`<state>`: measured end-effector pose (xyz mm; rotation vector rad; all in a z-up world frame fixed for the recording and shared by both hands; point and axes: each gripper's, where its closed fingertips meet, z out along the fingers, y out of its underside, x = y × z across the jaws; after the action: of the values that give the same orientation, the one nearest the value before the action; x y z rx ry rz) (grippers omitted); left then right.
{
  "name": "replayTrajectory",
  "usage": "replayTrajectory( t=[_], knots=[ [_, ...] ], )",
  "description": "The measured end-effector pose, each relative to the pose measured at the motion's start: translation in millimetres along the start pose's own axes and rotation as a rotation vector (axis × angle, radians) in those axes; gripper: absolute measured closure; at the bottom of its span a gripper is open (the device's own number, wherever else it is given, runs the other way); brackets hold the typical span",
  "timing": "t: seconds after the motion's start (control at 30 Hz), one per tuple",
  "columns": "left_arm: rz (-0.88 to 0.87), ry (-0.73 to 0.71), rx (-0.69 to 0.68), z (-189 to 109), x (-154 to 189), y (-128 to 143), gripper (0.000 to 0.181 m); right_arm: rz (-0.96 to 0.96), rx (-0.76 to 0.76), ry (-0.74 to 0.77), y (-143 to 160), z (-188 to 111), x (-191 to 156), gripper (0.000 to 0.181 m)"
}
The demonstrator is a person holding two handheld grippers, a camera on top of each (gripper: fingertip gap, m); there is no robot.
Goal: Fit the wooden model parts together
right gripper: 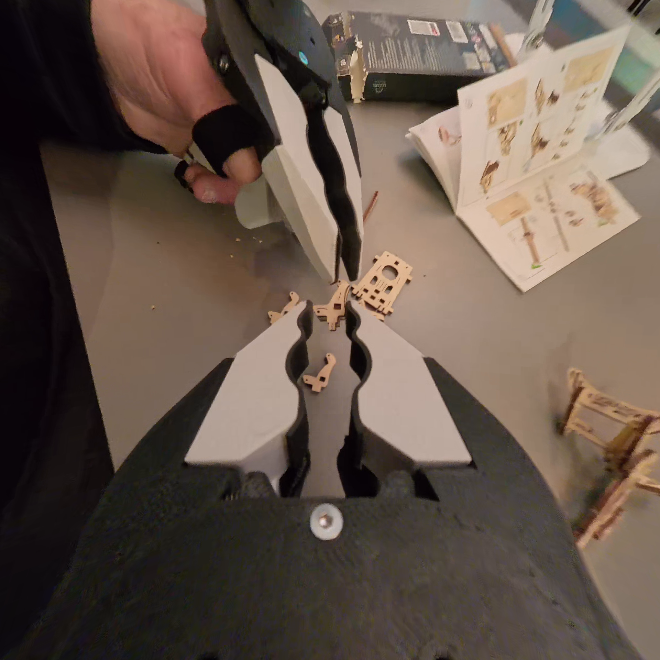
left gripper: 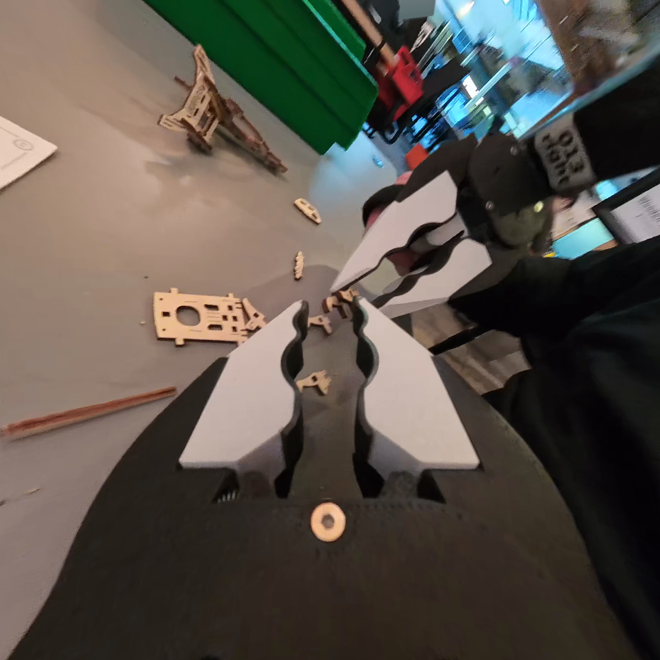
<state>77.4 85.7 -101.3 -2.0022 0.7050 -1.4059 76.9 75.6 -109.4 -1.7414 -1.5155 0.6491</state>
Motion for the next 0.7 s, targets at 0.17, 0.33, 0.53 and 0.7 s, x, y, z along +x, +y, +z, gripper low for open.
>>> replayTrajectory(
  t=[0.17, 0.33, 0.53, 0.7],
  knots=[
    [-0.045, 0.08, 0.021, 5.9, 12.9, -3.0, 0.161, -0.212, -0.028, 0.101, -7.8, -5.7, 0.9, 0.165],
    [-0.034, 0.09, 0.065, 6.0, 16.9, -9.3, 0.172, -0.342, -0.047, 0.168, -13.1, -8.2, 1.9, 0.166],
    [0.102, 0.099, 0.137, -1.6, 28.4, -20.7, 0.172, -0.213, 0.057, 0.118, -25.5, -23.3, 3.7, 0.158],
    [0.348, 0.149, 0.198, -8.4, 56.5, -30.6, 0.172, 0.073, 0.215, -0.109, -36.2, -37.9, 3.1, 0.154]
  ],
)
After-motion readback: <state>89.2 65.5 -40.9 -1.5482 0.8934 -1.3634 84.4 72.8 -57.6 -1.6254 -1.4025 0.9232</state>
